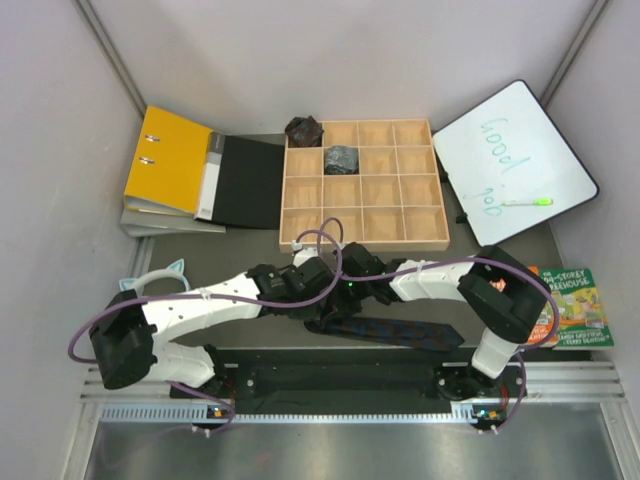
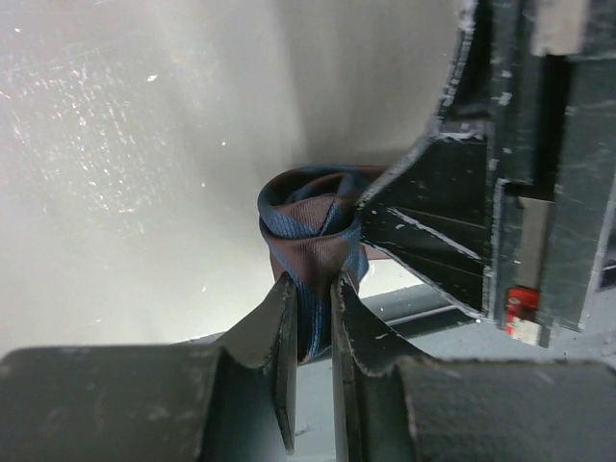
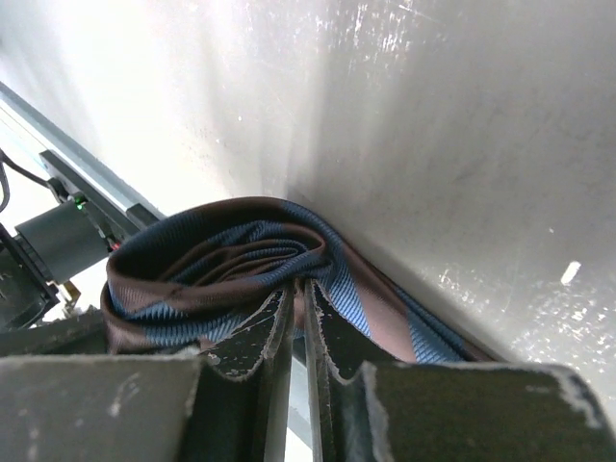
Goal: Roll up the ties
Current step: Roll the tie at the center of the board.
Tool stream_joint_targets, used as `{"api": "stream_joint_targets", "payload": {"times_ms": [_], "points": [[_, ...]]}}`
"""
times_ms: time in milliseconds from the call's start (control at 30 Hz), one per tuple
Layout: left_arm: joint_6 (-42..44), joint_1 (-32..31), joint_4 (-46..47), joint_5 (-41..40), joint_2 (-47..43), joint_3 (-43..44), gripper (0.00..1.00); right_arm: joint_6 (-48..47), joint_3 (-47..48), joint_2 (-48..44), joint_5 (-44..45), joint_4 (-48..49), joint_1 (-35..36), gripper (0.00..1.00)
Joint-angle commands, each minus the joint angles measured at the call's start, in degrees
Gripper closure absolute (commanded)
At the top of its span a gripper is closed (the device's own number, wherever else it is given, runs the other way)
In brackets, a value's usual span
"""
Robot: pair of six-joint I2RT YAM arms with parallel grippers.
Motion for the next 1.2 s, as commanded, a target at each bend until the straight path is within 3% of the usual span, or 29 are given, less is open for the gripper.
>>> {"api": "stream_joint_targets", "payload": {"times_ms": [0, 600, 1167], "points": [[-1.61, -1.55, 0.50, -0.47, 1.02, 4.00, 0.98, 0.68, 2.38, 0.97, 0.19, 3.98, 1.13, 0.90], [-3.81, -6.04, 0.24, -2.05, 9.19, 8.75, 0.99, 0.77, 0.53, -2.81, 1.42, 0.99, 0.43, 0.87], [-3.98, -7.88, 0.51, -3.11, 15.79, 10.60, 0.99, -2.84, -8.08, -17.04, 2.12, -6.92, -6.07, 0.82]]}}
